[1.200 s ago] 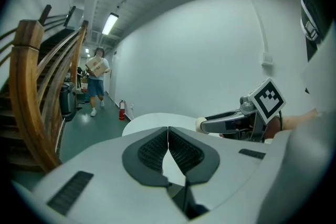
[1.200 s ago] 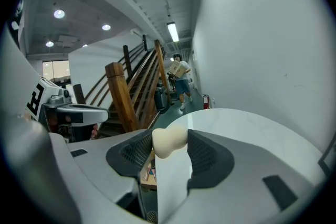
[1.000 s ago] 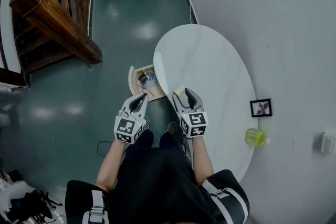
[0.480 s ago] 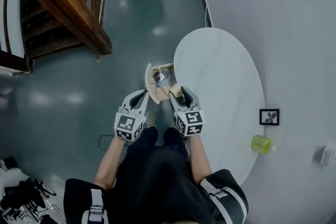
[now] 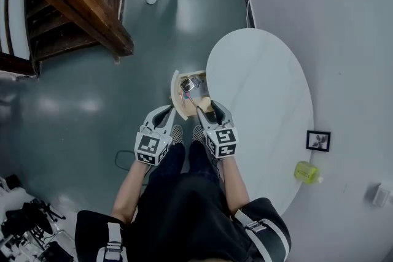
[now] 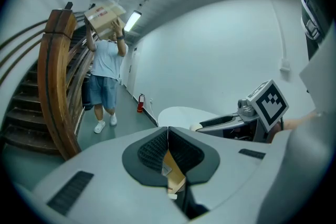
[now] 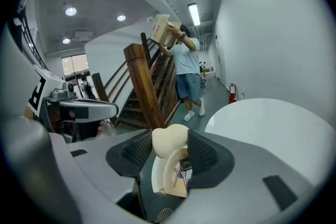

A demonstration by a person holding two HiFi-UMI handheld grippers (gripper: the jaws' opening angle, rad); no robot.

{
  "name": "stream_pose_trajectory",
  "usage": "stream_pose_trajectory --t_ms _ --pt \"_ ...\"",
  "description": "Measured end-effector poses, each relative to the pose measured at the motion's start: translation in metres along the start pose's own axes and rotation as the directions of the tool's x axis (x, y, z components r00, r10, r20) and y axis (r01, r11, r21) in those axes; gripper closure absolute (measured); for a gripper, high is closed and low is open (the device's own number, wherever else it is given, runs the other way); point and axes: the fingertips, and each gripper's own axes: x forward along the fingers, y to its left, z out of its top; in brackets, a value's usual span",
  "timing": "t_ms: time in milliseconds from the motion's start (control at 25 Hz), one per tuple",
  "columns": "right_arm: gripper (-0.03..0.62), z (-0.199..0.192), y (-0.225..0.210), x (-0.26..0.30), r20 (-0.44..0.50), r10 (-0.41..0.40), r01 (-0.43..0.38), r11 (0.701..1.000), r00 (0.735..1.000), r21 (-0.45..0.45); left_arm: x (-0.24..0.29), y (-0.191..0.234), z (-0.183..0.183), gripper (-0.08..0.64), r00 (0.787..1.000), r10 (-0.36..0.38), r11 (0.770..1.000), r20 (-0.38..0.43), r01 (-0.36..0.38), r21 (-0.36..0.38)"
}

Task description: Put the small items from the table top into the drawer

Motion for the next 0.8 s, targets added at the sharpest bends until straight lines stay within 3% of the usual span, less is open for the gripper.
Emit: stream_pose_trajectory --t_ms 800 --pt "0.36 -0.075 -0.029 0.022 -0.118 0.101 -0.1 0.995 0.988 0.017 0.039 -0.019 -0.068 0.54 0.993 0.052 0.996 -0.101 -0.059 -0.066"
